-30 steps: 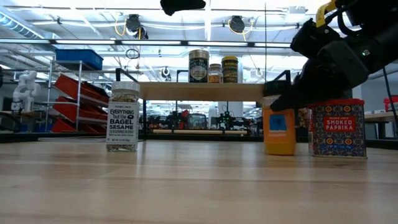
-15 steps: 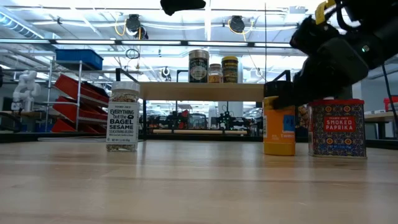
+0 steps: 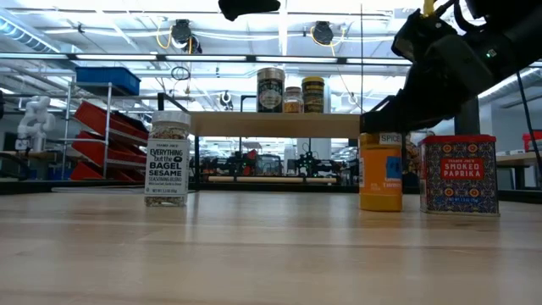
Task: Shelf spices
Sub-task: Remove the orange seasoning bottle from the shelf
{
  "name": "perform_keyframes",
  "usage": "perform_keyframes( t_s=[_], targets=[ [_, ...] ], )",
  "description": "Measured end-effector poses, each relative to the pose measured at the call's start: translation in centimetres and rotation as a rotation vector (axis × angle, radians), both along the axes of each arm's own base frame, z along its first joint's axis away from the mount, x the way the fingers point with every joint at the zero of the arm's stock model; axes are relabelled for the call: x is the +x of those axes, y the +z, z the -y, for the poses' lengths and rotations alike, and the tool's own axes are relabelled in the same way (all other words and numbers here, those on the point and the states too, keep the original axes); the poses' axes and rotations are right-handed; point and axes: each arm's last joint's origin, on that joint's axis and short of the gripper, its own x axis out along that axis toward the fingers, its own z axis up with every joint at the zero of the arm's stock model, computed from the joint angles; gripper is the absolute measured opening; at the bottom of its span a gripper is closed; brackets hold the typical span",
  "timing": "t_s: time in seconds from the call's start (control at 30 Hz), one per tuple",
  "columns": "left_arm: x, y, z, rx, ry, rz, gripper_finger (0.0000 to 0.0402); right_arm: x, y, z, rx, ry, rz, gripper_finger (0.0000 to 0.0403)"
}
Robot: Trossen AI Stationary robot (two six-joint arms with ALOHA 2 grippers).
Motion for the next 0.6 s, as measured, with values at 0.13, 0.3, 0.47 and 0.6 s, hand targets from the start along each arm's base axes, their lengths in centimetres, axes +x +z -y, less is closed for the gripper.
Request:
perform_keyframes(
  t_s=[0.13,0.3,0.47,0.6],
  targets=[
    [0.0,0.0,0.0,0.0,0.0,0.0,0.0369,0.01,0.06,-0.06,0.017,0.014,0.001,0.0191],
    [0.0,0.0,0.0,-0.001,0.0,0.0,0.0369,-0.12,0.41,-0.1,0.055,0.026,0.012,0.0189],
    [0.0,0.0,0.0,-0.001,0.001,0.0,0.0369,-0.47,0.79,0.05,0.077,0.012,0.011,0.0201],
    [0.0,0.0,0.0,-0.001,0.001,-0.001,0.0369,-0.68,0.81,0.14,0.077,0.006,-0.003,0.0197]
  ],
)
